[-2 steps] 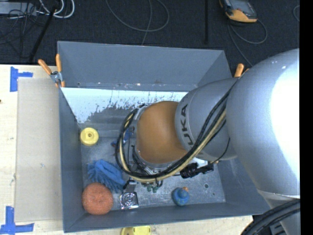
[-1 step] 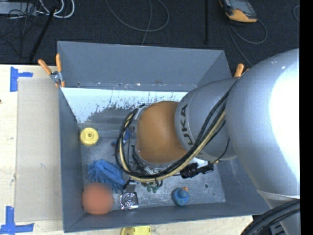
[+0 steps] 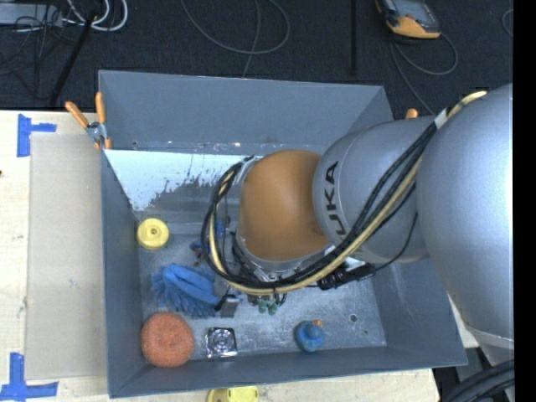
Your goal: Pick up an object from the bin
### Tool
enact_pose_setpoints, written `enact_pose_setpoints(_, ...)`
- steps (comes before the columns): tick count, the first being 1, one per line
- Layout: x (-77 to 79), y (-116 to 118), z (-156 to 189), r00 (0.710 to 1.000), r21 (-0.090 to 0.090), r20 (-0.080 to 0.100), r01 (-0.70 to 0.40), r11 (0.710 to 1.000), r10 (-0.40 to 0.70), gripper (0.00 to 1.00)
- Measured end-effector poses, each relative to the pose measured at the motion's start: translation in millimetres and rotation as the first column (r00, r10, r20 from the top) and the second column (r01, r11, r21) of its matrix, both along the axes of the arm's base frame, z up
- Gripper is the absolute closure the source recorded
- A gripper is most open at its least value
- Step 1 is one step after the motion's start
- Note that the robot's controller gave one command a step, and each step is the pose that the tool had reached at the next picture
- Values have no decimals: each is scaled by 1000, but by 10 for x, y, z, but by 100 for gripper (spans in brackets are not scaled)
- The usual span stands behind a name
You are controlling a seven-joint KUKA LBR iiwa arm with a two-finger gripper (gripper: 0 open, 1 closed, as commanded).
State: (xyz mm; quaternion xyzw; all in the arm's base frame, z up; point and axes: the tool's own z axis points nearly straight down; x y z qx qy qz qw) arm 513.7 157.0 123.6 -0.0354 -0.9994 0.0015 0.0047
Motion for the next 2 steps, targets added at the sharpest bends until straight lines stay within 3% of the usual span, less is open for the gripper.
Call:
enact_pose_setpoints(1,558,202,-55,998,7,28,-50,999,49,100)
enact_pose_setpoints(2,433,127,24,998,-1,-5,-64,998,64,100)
